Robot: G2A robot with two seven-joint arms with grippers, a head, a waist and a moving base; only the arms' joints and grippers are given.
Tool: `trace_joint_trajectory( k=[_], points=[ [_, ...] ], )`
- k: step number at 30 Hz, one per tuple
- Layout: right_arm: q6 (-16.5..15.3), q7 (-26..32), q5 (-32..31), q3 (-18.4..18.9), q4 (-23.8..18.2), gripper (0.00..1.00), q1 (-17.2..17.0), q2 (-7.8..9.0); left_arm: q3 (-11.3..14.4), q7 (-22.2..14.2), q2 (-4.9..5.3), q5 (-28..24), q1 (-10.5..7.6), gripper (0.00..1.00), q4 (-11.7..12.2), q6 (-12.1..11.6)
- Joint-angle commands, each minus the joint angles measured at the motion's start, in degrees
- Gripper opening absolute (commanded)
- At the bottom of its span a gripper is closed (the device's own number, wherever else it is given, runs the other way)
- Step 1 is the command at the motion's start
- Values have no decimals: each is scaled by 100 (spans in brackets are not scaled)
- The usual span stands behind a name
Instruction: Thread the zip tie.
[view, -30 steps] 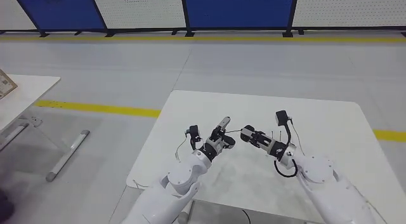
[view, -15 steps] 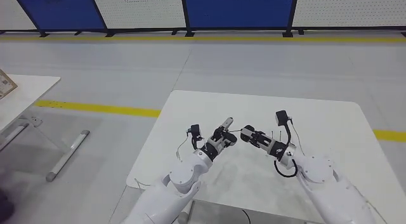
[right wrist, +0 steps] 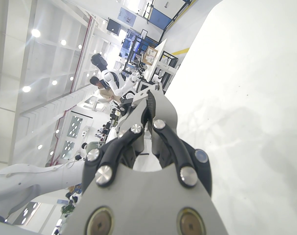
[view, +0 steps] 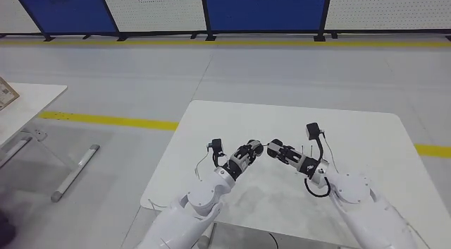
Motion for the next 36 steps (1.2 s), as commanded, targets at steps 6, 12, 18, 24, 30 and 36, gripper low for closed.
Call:
trace_joint_trajectory(
  k=[6, 12, 18, 24, 30, 36],
  points=[
    [0, 0, 0, 0, 0, 0, 0, 0, -17, 19, -4, 107, 36, 54, -75, -3],
    [0, 0, 0, 0, 0, 0, 0, 0, -75, -34, 2, 121, 115, 65, -138, -73],
    [0, 0, 0, 0, 0, 0, 0, 0, -119, -70, 7, 174, 165, 29, -148, -93],
    [0, 0, 0, 0, 0, 0, 0, 0, -122, -124, 3, 224, 170, 0, -91, -112],
    [0, 0, 0, 0, 0, 0, 0, 0, -116, -143, -7, 232, 161, 0, -67, -126],
    [0, 0, 0, 0, 0, 0, 0, 0, -124, -146, -12, 264, 165, 0, -77, -135]
  ],
)
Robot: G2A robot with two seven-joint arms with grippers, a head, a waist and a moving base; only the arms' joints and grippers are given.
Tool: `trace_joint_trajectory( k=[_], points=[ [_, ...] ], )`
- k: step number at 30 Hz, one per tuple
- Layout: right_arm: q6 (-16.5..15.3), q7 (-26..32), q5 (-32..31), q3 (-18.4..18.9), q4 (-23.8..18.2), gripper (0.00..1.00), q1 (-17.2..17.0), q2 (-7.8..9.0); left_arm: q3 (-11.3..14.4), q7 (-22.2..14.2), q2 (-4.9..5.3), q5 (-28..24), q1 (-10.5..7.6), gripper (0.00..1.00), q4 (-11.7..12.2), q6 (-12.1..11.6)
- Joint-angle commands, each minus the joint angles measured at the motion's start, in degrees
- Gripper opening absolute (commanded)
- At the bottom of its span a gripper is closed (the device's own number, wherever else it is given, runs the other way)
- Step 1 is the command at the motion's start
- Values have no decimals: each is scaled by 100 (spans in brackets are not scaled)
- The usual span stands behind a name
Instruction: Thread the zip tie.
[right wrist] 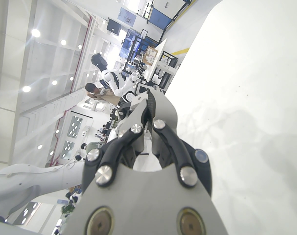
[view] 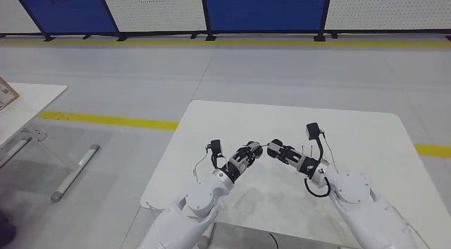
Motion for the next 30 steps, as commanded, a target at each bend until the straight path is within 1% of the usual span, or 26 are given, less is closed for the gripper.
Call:
trace_joint_trajectory(
  k=[1, 10, 13, 15, 21, 24, 28, 30],
  points=[
    [0, 0, 0, 0, 0, 0, 0, 0, -2, 4, -2, 14, 0, 0, -6, 1],
    [25, -51, -17, 1, -31, 0, -34, -2, 18, 101, -14, 186, 21, 0, -34, -30],
    [100, -62, -55, 29, -108, 39, -85, -2, 26, 110, -16, 226, 39, 0, -58, -19],
    [119, -43, -49, 56, -131, 100, -104, -3, 21, 100, -15, 253, 49, 0, -73, -2],
    [109, -27, -27, 173, -172, 100, -165, 5, -21, 119, -10, 296, 94, 0, -126, 62],
    [118, -53, -47, 271, -197, 100, -213, 20, -56, 238, -7, 395, 131, 0, -160, 73],
    [134, -168, -116, 542, -303, 100, -372, 82, -70, 370, -1, 606, 208, 0, -209, 36],
    [184, -237, -233, 712, -463, 100, -529, 131, -69, 452, 2, 740, 262, 0, -247, 9]
  ],
)
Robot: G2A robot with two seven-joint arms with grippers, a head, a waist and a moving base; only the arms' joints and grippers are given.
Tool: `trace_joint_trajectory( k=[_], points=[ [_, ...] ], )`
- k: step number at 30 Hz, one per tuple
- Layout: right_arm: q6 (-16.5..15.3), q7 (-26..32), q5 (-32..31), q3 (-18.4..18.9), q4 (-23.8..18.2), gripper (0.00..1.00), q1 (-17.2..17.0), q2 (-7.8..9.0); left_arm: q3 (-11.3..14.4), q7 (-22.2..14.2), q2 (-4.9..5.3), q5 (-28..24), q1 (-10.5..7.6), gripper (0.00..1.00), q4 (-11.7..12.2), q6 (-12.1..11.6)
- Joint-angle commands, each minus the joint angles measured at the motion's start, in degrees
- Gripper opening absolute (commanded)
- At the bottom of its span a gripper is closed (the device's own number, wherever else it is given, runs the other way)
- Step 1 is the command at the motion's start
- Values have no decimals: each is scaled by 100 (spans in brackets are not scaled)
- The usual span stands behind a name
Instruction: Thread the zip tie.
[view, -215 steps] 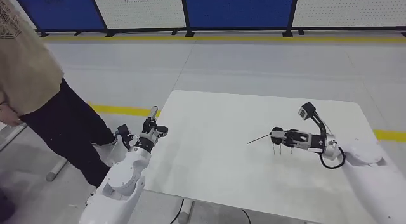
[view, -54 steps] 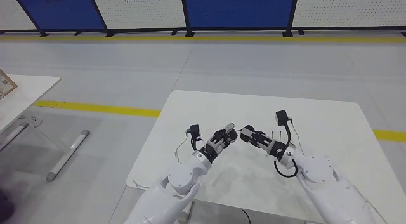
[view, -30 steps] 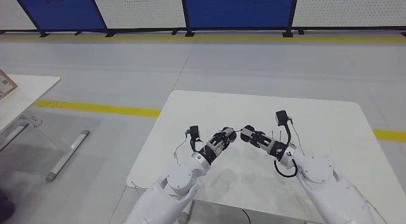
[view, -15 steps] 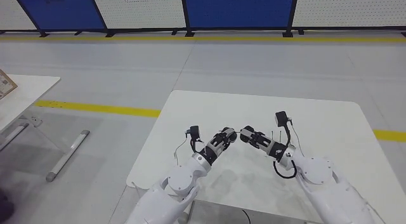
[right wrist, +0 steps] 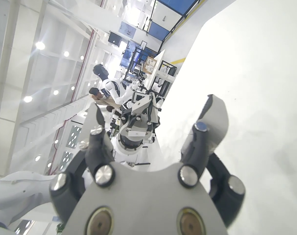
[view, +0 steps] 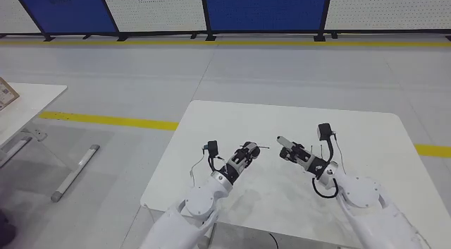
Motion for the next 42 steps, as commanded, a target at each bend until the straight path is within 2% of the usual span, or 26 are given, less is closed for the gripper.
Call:
trace_joint_trajectory(
  k=[1, 2, 12, 14, 17, 23, 28, 38, 42],
  points=[
    [93, -22, -106, 152, -165, 100, -149, 46, 10, 56, 0, 88, 52, 0, -39, -16],
    [179, -50, -179, 242, -293, 100, -233, 72, 17, 61, -1, 98, 71, 0, -58, -12],
    [179, -50, -179, 242, -293, 100, -233, 72, 15, 73, 0, 118, 69, 0, -49, -3],
    [224, -13, -338, 221, -343, 100, -241, 78, 35, 294, -3, 421, 55, 0, -8, 38],
    [464, 386, -877, 290, -465, 100, -102, 138, 99, 425, -14, 629, 84, 0, 0, 87],
    [991, 1296, -1550, 748, -1147, 100, -9, 319, 11, 262, 18, 777, 204, 0, -127, 47],
    [1329, 1894, -2145, 797, -1554, 100, 83, 401, -9, 179, 33, 851, 301, 0, -264, 7],
    [1329, 1894, -2145, 797, -1554, 100, 83, 401, -9, 179, 33, 851, 301, 0, -264, 7],
    [1329, 1894, -2145, 797, -1554, 100, 83, 401, -16, 214, 17, 787, 222, 0, -182, 91]
  ],
)
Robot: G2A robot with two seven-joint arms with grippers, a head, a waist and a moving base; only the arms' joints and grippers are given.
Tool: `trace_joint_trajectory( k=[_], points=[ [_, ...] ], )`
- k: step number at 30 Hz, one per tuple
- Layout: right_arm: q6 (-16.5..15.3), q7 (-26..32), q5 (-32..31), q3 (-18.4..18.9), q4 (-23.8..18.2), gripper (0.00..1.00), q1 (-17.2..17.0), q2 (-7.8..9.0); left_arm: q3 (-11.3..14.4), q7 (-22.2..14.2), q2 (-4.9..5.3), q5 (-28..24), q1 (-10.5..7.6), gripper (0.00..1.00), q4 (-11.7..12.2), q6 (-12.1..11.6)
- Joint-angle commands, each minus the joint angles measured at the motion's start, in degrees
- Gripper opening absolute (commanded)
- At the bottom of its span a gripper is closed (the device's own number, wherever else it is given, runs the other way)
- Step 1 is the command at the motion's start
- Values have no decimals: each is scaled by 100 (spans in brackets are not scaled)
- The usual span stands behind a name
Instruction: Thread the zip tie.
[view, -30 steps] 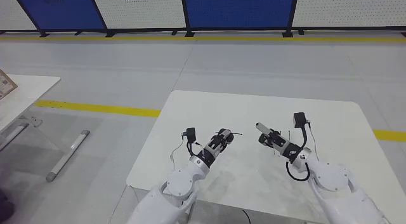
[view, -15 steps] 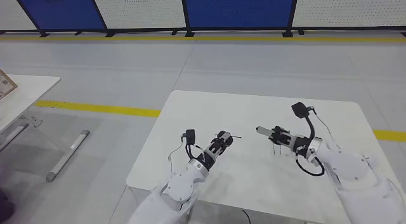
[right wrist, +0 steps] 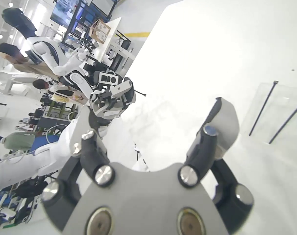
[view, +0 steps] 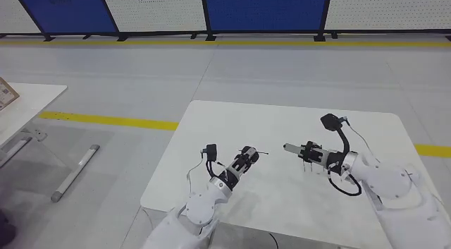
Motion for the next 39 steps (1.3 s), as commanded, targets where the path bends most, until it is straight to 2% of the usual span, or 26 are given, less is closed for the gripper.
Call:
trace_joint_trajectory(
  k=[1, 4, 7, 11, 15, 19, 22, 26, 34, 37, 39],
  points=[
    [0, 0, 0, 0, 0, 100, 0, 0, 1, -13, -8, -75, -18, 0, -27, -14],
    [0, 0, 0, 0, 0, 100, 0, 0, -131, -167, 8, -349, 52, 0, -212, -140],
    [0, 0, 0, 0, 0, 100, 0, 0, -376, -364, 48, -627, 215, 0, -537, -280],
    [0, 0, 0, 0, 0, 100, 0, 0, -721, -567, 109, -864, 541, 0, -1146, -430],
    [0, 0, 0, 0, 0, 100, 0, 0, -1015, -800, 170, -939, 946, 0, -1850, -565],
    [0, 0, 0, 0, 0, 100, 0, 0, -1147, -984, 213, -778, 1341, 0, -2447, -761],
    [0, 0, 0, 0, 0, 100, 0, 0, -1180, -1064, 237, -542, 1599, 0, -2760, -921],
    [0, 0, 0, 0, 0, 100, 0, 0, -1176, -1116, 253, -428, 1779, 0, -2917, -1009],
    [0, 0, 0, 0, 0, 100, 0, 0, -1175, -1091, 261, -415, 1753, 0, -2869, -911],
    [0, 0, 0, 0, 0, 100, 0, 0, -1116, -1010, 257, -297, 1667, 0, -2697, -604],
    [0, 0, 0, 0, 0, 100, 0, 0, -1010, -982, 244, -283, 1513, 0, -2461, -302]
  ],
)
